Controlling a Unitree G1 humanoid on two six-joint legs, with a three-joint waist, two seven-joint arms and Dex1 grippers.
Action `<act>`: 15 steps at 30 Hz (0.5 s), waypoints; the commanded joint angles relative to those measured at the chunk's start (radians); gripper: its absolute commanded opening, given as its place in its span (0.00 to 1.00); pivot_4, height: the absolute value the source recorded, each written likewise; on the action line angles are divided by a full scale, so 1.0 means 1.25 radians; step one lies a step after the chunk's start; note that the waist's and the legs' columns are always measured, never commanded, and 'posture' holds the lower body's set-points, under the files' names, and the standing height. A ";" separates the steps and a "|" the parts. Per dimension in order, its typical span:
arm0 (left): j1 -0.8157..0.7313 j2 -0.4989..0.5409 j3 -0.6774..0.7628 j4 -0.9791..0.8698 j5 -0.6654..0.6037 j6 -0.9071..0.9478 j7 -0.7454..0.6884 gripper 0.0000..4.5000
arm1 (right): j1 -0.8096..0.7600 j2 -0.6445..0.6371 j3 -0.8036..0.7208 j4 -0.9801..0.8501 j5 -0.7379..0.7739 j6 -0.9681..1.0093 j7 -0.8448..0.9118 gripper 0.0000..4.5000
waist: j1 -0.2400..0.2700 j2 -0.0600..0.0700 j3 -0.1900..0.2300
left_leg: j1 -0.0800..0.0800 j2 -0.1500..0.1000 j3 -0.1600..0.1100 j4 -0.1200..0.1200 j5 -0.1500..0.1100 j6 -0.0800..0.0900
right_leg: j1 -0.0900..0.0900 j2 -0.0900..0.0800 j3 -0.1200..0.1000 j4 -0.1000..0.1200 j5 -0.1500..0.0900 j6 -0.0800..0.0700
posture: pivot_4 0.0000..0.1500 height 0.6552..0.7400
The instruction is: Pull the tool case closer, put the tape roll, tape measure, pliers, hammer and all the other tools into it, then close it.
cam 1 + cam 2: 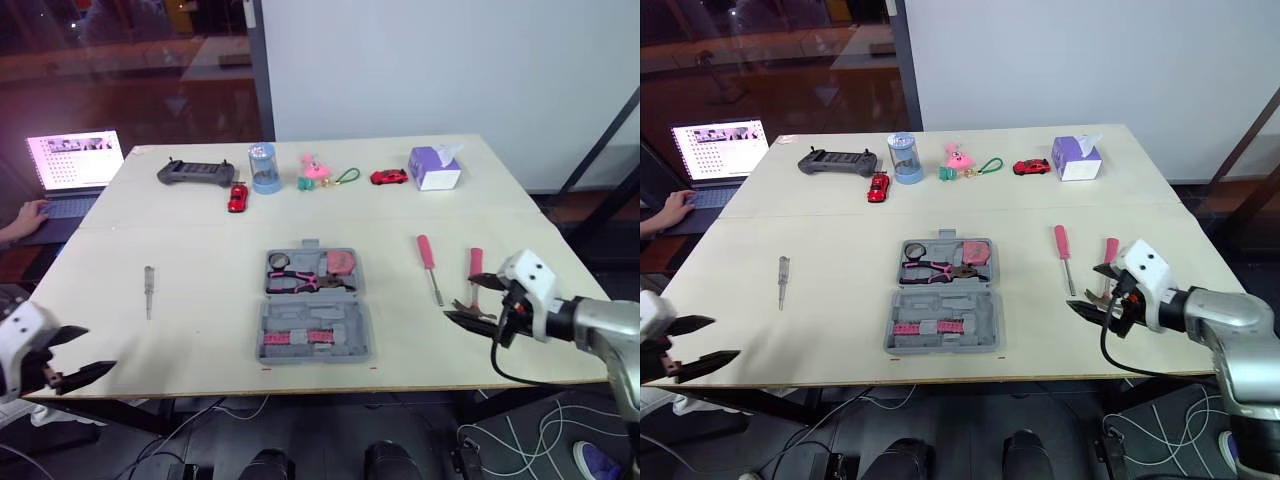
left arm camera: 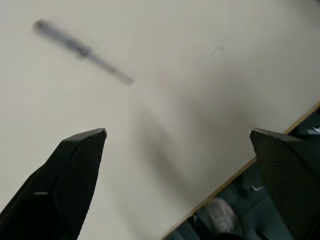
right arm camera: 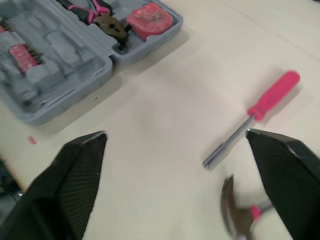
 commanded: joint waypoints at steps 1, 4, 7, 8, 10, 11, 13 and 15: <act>0.021 0.004 0.049 0.015 -0.018 -0.023 0.011 1.00 | 0.042 -0.016 -0.037 -0.047 0.025 -0.007 -0.012 0.99 | -0.001 0.000 0.000 | 0.000 0.000 0.000 0.000 0.000 0.000 | 0.000 0.000 0.000 0.000 0.000 0.000 | 1.00 1.00; 0.034 -0.012 0.048 0.005 -0.021 -0.023 0.018 1.00 | 0.071 -0.012 -0.034 -0.050 0.025 -0.018 -0.034 0.99 | -0.006 0.000 0.000 | 0.000 0.000 0.001 0.000 0.000 0.000 | 0.000 0.000 0.000 0.000 0.000 0.000 | 1.00 1.00; 0.027 -0.023 0.033 -0.012 -0.025 -0.016 0.027 1.00 | 0.081 -0.009 -0.030 -0.054 0.033 -0.023 -0.048 0.99 | -0.004 0.000 0.001 | 0.000 0.000 0.001 0.000 0.000 0.000 | 0.000 0.000 0.000 0.000 0.000 0.000 | 1.00 1.00; 0.023 -0.024 0.029 -0.013 -0.026 -0.014 0.029 1.00 | 0.081 -0.010 -0.028 -0.054 0.035 -0.024 -0.051 0.99 | -0.003 0.000 0.001 | 0.000 0.000 0.001 0.000 0.000 0.000 | 0.000 0.000 0.000 0.000 0.000 0.000 | 1.00 1.00; 0.015 -0.027 0.022 -0.011 -0.024 -0.015 0.035 1.00 | 0.078 -0.011 -0.029 -0.057 0.043 -0.024 -0.058 0.99 | -0.002 0.000 0.001 | 0.000 0.000 0.001 0.000 0.000 0.000 | 0.000 0.000 0.000 0.000 0.000 0.000 | 1.00 1.00; 0.012 -0.028 0.018 -0.011 -0.023 -0.015 0.038 1.00 | 0.075 -0.008 -0.031 -0.060 0.050 -0.021 -0.063 0.99 | -0.001 0.000 0.001 | 0.000 0.000 0.001 0.000 0.000 0.000 | 0.000 0.000 0.000 0.000 0.000 0.000 | 1.00 1.00; 0.000 -0.037 0.012 -0.014 -0.023 -0.010 0.056 1.00 | 0.062 -0.001 -0.029 -0.074 0.067 -0.007 -0.077 0.99 | -0.001 0.000 0.001 | 0.000 0.000 0.001 0.000 0.000 0.000 | 0.000 0.000 0.000 0.000 0.000 0.000 | 1.00 1.00; -0.020 -0.051 0.009 -0.022 -0.021 0.010 0.096 1.00 | 0.038 0.009 -0.013 -0.093 0.081 0.015 -0.104 0.99 | -0.002 0.000 0.001 | 0.000 0.000 0.001 0.000 0.000 0.000 | 0.000 0.000 0.000 0.000 0.000 0.000 | 1.00 1.00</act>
